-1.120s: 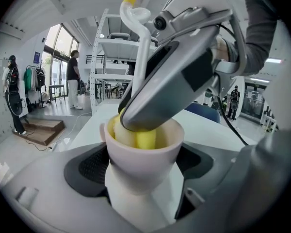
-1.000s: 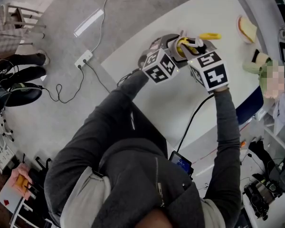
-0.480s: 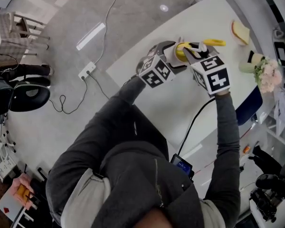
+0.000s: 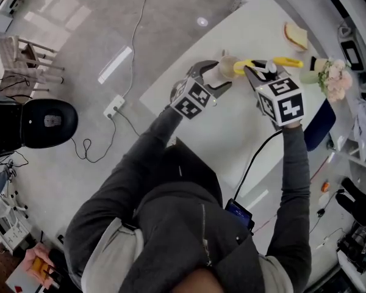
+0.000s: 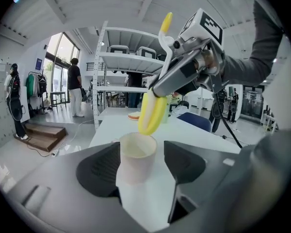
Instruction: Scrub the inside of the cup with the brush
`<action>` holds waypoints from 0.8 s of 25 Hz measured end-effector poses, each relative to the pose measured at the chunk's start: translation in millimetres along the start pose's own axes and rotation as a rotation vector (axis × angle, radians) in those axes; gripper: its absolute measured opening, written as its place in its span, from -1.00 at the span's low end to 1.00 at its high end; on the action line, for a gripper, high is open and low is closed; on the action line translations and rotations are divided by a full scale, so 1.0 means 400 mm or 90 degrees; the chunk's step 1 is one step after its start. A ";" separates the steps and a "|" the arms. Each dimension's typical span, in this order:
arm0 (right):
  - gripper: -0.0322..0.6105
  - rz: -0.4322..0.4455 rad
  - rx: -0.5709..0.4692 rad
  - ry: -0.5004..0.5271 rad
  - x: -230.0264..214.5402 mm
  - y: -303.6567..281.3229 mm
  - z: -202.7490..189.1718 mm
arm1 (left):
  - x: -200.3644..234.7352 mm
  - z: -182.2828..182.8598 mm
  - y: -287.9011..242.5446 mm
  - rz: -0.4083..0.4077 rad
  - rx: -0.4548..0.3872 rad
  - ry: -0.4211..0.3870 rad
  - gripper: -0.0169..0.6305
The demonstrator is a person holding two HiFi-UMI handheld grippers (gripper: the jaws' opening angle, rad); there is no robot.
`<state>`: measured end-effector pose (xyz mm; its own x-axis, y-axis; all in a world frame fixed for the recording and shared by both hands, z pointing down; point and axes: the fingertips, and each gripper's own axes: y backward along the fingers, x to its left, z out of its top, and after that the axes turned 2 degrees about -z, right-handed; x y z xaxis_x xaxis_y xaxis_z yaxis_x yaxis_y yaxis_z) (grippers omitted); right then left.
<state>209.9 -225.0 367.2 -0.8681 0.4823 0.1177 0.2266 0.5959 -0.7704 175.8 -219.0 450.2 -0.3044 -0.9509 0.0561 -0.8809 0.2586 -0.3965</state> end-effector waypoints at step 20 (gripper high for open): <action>-0.61 -0.117 -0.047 -0.234 0.108 0.106 -0.229 | -0.128 0.042 0.110 0.013 -0.050 0.015 -0.84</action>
<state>222.6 -120.1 397.3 -0.9938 0.1109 0.0071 0.0733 0.7018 -0.7086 158.7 -161.9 414.7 -0.3308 -0.9411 0.0705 -0.8995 0.2918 -0.3251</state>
